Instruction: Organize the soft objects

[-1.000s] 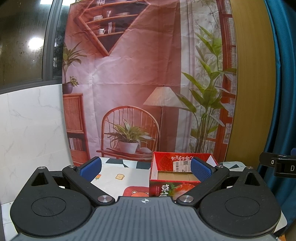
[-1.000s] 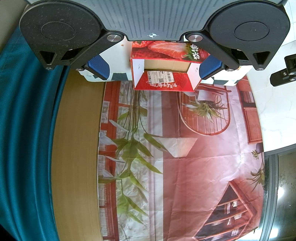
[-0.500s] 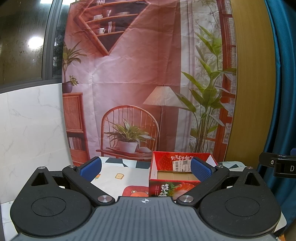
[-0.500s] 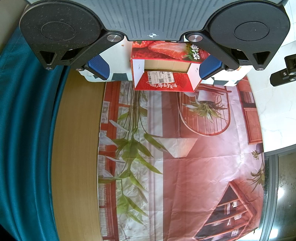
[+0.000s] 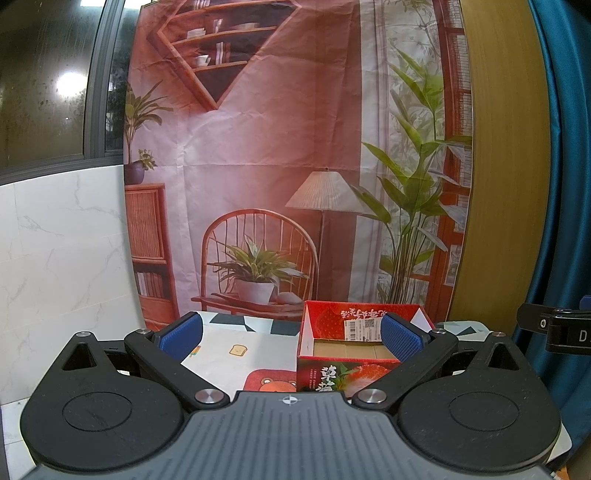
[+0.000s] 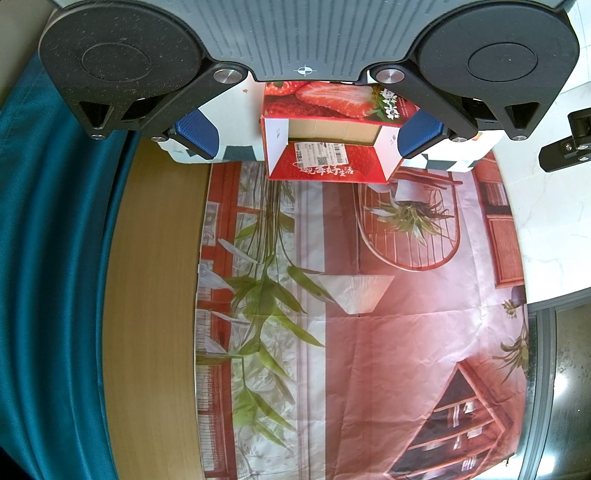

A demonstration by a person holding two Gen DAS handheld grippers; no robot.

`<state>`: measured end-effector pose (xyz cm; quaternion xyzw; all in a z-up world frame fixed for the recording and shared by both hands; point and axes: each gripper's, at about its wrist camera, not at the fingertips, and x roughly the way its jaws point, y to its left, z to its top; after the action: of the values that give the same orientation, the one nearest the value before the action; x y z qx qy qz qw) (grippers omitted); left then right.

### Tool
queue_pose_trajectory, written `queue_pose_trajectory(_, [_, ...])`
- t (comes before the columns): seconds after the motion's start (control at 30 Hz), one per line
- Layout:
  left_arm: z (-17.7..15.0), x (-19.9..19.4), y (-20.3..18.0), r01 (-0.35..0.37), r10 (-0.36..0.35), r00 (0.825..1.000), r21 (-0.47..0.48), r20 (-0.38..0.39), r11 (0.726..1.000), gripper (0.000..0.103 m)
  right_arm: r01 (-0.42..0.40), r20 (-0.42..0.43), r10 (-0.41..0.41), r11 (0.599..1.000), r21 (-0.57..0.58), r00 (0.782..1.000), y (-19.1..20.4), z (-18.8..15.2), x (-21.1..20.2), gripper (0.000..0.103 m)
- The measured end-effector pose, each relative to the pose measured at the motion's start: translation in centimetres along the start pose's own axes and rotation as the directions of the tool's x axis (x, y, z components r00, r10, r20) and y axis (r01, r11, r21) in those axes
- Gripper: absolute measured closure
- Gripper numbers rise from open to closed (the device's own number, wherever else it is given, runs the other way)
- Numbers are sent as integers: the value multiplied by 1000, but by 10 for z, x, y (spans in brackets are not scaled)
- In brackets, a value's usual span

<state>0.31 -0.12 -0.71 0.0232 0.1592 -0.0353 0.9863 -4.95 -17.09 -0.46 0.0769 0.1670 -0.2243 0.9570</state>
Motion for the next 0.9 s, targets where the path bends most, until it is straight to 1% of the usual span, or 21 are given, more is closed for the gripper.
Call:
queue_pose_trajectory(0.43, [-3, 3, 0, 13, -14, 1000, -18, -13, 1000, 0, -11, 3, 11, 1000, 2, 1000, 2, -2, 1, 0])
queue_pose_trajectory(0.53, [-6, 9, -1, -2, 2, 1000, -12, -20, 1000, 0, -26, 19, 26, 1000, 2, 999, 3, -6, 3, 0])
queue_pose_trajectory(0.63, [-11, 17, 3, -41, 40, 999, -24, -17, 999, 0, -75, 50, 73, 996, 41, 996, -4, -19, 9, 0])
queue_pose_trajectory(0.73, [-18, 25, 9, -80, 80, 997, -53, -4, 995, 0, -133, 100, 123, 986, 97, 987, -14, -30, 18, 0])
queue_pose_trajectory(0.83, [-29, 36, 15, -90, 90, 996, -72, 3, 993, 0, -150, 182, 123, 979, 138, 975, -21, -48, 28, 0])
queue_pose_trajectory(0.9, [-37, 45, 17, -101, 101, 995, -63, -7, 993, 0, -124, 189, 95, 981, 150, 977, -24, -58, 38, 0])
